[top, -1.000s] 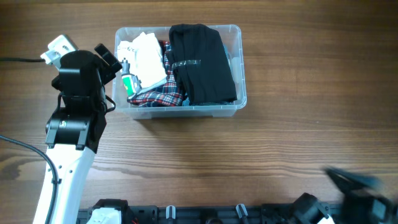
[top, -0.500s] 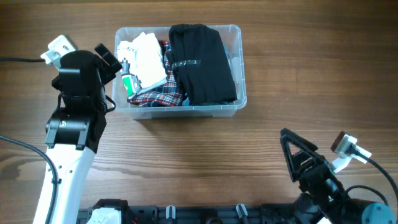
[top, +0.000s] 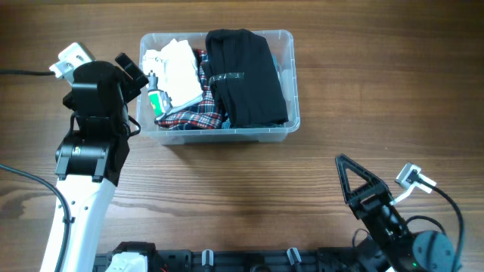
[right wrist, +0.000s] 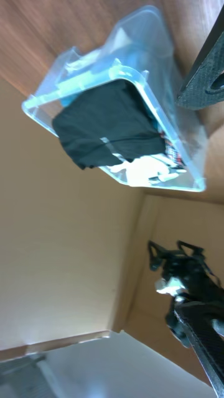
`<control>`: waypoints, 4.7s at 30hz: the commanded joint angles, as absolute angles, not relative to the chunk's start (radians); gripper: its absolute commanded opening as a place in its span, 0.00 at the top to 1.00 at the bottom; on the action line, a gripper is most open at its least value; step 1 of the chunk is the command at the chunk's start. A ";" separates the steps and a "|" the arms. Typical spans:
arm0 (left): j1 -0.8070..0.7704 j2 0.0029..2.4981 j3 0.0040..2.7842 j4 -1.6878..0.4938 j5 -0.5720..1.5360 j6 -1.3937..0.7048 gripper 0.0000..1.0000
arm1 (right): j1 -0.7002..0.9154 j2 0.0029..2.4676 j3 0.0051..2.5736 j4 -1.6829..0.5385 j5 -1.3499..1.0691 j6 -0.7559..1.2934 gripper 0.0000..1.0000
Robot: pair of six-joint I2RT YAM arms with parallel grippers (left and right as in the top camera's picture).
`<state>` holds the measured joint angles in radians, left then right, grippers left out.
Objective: Pack container
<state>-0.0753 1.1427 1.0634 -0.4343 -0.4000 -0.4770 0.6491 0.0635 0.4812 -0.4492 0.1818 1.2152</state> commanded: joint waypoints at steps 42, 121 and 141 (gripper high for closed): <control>-0.070 1.147 1.061 -0.432 -0.420 -0.476 0.00 | 0.155 0.004 0.032 -0.053 -0.107 -0.208 0.00; -0.094 0.027 0.200 -0.237 -0.292 -0.476 0.00 | 0.059 0.005 0.032 -0.053 -0.103 -0.288 0.00; -0.050 0.024 0.076 -0.060 -0.057 -0.215 0.00 | 0.059 0.005 0.032 -0.053 -0.103 -0.288 0.00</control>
<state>-0.0673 0.0376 0.0887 -0.0418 -0.1184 -0.2905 0.0662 0.0154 0.0395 -0.0597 -0.0868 -0.2756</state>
